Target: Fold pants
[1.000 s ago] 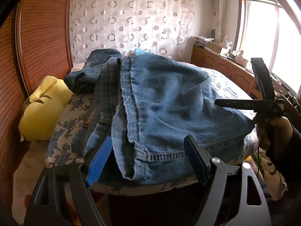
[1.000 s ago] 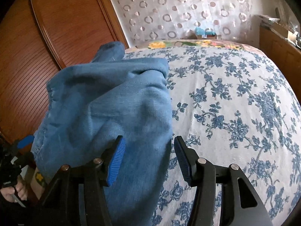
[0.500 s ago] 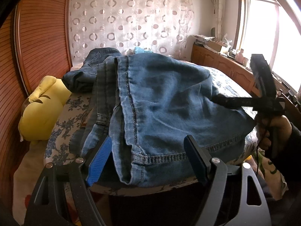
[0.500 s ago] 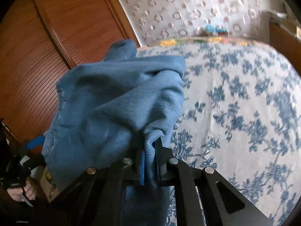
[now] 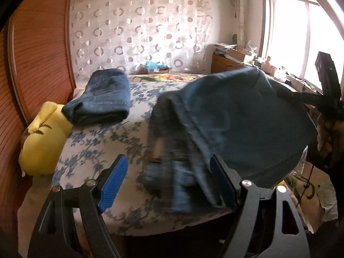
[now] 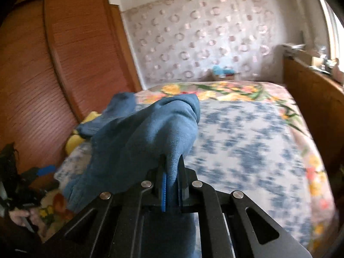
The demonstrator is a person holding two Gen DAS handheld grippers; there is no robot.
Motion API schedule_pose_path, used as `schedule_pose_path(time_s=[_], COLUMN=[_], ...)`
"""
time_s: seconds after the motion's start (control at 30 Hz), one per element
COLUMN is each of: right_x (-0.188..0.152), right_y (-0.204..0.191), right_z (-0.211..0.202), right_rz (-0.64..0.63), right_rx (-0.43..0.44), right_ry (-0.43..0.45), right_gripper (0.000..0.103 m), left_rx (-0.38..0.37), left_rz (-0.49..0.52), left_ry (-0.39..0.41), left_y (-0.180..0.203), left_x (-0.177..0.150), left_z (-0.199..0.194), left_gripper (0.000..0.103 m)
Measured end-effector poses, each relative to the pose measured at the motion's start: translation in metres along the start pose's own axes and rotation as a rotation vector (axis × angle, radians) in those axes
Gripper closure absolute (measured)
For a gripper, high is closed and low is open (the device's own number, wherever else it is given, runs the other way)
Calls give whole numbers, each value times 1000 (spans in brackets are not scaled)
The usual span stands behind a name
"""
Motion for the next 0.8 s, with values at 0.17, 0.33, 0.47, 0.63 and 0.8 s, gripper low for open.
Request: schedule_pose_path(time_s=[0.17,0.33,0.47,0.63,0.8], right_x=[-31,-38,-19,1,15], right_y=[47,63,63,70,80], right_z=[16,19,22,67,109], right_rz=[36,0,15,35,59], right_rx=[-52,-120,-63,-18,-18], right_ry=[-160,-163,-101,-149,-241], right_gripper=[90,72,67,67,67], left_rx=[-34,-52,-58,-55,-43], left_rz=[29,55,64,73,70], left_ry=[-8,-32,-52,-72,-101], left_y=[21,37,45,49,47], left_x=[5,7,5,1,-5], left_z=[9,25,35,43,55], left_gripper=[24,24,24,24,24])
Point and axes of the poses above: each gripper's, at about its wrist camera, not at the fingertips, and z roughly the way its jaws point, y to its right, x to its top, the point moved 1 cm from there along z, roughly the way its jaws point, and after that the axes turned 7 degrees about -z, right-handed, at the moved point
